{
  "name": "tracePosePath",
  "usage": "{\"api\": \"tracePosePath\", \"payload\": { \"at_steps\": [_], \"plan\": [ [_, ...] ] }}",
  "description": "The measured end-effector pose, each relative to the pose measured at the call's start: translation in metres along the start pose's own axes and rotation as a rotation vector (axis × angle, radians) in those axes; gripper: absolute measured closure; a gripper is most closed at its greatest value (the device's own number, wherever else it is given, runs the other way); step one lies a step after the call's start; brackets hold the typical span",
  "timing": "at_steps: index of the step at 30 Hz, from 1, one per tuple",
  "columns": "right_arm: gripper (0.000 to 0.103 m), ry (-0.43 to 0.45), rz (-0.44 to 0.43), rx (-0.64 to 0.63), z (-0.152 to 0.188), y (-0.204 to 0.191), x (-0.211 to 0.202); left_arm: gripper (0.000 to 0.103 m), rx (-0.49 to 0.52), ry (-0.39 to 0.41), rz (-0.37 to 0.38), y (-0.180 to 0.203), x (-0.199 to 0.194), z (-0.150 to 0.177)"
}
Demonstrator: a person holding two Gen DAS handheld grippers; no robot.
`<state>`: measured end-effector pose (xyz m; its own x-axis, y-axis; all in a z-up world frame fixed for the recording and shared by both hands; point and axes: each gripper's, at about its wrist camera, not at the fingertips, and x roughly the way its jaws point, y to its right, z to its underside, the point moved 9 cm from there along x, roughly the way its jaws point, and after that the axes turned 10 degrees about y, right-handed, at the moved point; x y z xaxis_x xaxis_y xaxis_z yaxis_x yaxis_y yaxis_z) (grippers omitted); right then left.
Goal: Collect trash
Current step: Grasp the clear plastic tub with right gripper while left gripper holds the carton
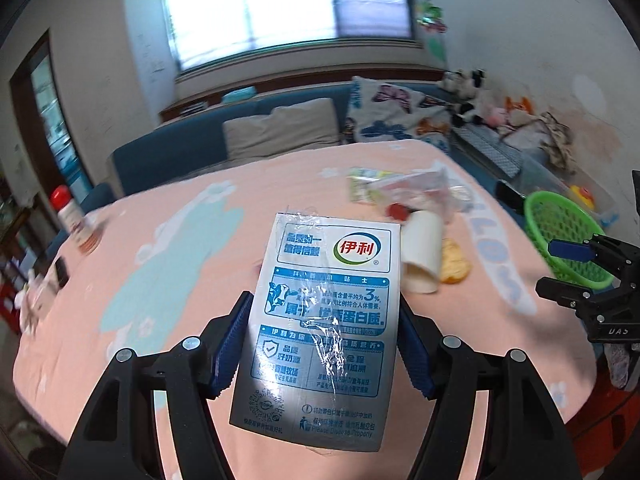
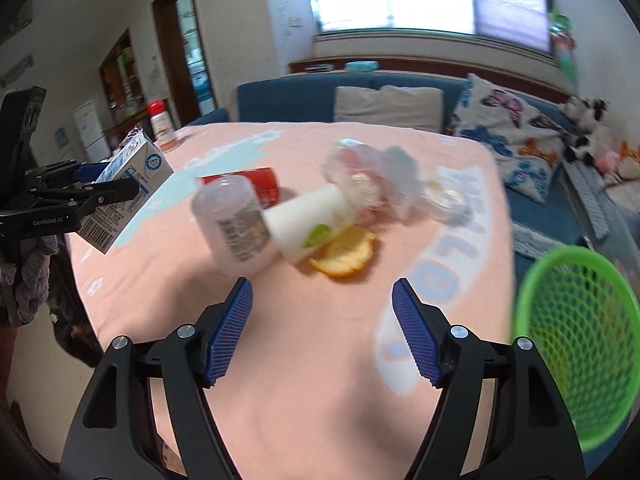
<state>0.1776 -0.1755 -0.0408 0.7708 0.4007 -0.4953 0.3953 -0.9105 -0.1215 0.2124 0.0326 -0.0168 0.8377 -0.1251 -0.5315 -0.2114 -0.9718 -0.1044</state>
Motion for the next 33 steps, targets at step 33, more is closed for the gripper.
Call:
{"api": "tracePosePath", "payload": {
  "at_steps": [33],
  "plan": [
    [0.016, -0.137, -0.191, -0.181, -0.029, -0.100, 0.156, 0.038, -0.122, -0.071, -0.052, -0.067, 0.025, 0.054]
  ]
}}
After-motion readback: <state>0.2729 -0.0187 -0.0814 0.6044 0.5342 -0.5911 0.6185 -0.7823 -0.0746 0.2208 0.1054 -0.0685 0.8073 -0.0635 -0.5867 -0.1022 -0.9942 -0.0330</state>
